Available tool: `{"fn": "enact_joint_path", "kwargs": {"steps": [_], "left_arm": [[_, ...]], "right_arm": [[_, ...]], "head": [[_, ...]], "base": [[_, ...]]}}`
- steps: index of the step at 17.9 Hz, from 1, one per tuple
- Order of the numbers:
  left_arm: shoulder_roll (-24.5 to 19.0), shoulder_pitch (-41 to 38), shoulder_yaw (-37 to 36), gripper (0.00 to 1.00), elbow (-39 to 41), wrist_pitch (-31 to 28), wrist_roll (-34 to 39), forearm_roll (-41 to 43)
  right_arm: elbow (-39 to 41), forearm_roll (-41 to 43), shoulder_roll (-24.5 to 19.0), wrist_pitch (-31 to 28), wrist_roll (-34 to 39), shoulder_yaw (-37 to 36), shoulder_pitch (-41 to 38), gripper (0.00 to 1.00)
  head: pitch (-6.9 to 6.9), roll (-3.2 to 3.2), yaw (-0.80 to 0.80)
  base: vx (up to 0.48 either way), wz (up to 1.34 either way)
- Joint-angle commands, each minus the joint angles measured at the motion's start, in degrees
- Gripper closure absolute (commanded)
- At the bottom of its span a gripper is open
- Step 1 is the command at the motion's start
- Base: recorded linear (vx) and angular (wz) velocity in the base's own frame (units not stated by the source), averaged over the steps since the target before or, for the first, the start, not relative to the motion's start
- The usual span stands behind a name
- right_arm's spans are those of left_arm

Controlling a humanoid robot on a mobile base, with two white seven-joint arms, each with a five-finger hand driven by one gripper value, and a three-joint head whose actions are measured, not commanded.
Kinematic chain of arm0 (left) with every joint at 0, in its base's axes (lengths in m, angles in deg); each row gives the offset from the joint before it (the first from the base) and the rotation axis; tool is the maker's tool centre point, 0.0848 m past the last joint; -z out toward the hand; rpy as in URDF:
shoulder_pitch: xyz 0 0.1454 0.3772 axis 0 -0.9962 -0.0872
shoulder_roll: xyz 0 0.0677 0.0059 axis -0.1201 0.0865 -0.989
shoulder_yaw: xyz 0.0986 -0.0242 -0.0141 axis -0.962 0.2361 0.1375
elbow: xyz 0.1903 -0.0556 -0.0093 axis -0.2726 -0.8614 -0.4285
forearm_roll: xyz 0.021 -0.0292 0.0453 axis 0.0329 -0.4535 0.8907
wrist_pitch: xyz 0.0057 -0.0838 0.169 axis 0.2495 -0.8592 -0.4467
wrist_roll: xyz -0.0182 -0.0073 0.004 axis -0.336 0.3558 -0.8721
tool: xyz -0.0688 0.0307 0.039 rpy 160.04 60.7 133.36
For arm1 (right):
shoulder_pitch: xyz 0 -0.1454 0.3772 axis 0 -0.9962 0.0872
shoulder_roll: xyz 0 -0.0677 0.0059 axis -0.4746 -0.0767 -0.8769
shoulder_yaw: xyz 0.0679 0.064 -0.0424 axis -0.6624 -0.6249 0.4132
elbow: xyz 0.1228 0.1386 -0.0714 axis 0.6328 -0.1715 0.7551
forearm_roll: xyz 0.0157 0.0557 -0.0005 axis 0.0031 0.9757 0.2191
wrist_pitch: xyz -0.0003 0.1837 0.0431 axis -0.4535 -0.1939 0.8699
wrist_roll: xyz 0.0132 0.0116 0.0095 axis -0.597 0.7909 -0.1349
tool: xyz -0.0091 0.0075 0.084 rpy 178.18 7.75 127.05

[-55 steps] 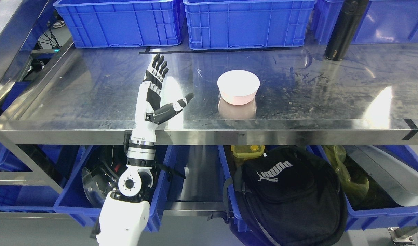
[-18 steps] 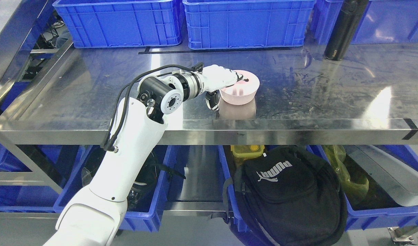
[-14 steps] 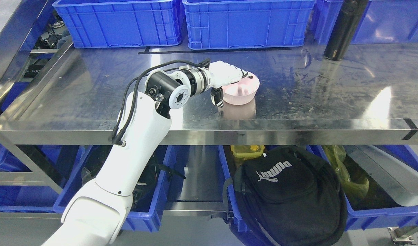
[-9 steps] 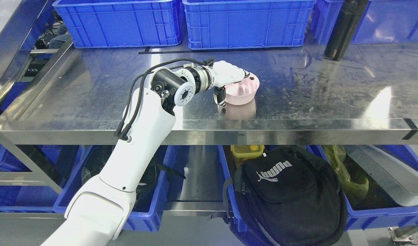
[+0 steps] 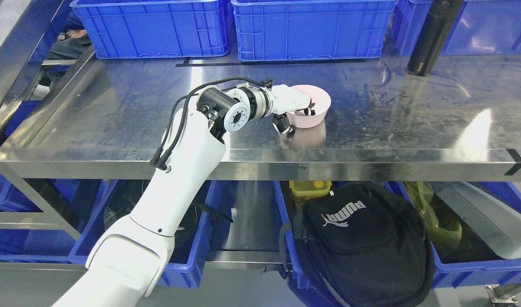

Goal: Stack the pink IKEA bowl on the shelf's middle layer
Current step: 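Hook the left hand fingers under the pink bowl's rim, then lift the pink bowl off the shelf with the left hand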

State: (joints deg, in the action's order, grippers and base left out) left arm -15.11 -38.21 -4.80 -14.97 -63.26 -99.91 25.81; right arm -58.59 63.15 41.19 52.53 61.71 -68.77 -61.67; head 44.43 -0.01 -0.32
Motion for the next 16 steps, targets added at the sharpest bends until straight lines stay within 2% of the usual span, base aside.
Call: {"fn": "enact_joint_path", "kwargs": {"steps": [1, 4, 6, 9, 11, 13, 16], "left_arm": [[-0.20, -0.06, -0.08, 0.63, -3.26, 0.40, -0.33, -1.34], [-0.20, -0.06, 2.55, 0.91, -2.91, 1.80, -0.41, -5.28], [-0.20, -0.06, 5.27, 1.00, -2.73, 4.77, -0.85, -7.75], [-0.20, -0.15, 8.88, 1.00, -2.47, 8.83, -0.77, -9.42], [-0.20, -0.06, 11.42, 1.00, -1.24, 11.63, -0.77, -14.15], [-0.20, -0.06, 16.07, 1.00, 0.86, 16.98, -0.77, -19.08], [-0.20, -0.50, 23.37, 1.00, 4.64, 22.10, -0.24, -21.37]], "right_arm": [[1.00, 0.00, 1.00, -0.03, 0.02, 0.00, -1.31, 0.00], [1.00, 0.00, 1.00, -0.03, 0.02, 0.00, -1.31, 0.00], [1.00, 0.00, 1.00, -0.03, 0.02, 0.00, -1.31, 0.00], [1.00, 0.00, 1.00, -0.03, 0.02, 0.00, -1.31, 0.00], [1.00, 0.00, 1.00, -0.03, 0.02, 0.00, -1.31, 0.00], [1.00, 0.00, 1.00, -0.03, 0.02, 0.00, -1.31, 0.00], [1.00, 0.00, 1.00, -0.03, 0.02, 0.00, -1.31, 0.00]], "head": [[0.00, 0.00, 0.00], [0.00, 0.00, 0.00], [0.00, 0.00, 0.00], [0.00, 0.00, 0.00], [0.00, 0.00, 0.00], [0.00, 0.00, 0.00], [0.00, 0.00, 0.00]], "base": [[-0.008, 0.01], [0.007, -0.03], [0.000, 0.00], [0.000, 0.00], [0.000, 0.00], [0.000, -0.01], [0.000, 0.00]]}}
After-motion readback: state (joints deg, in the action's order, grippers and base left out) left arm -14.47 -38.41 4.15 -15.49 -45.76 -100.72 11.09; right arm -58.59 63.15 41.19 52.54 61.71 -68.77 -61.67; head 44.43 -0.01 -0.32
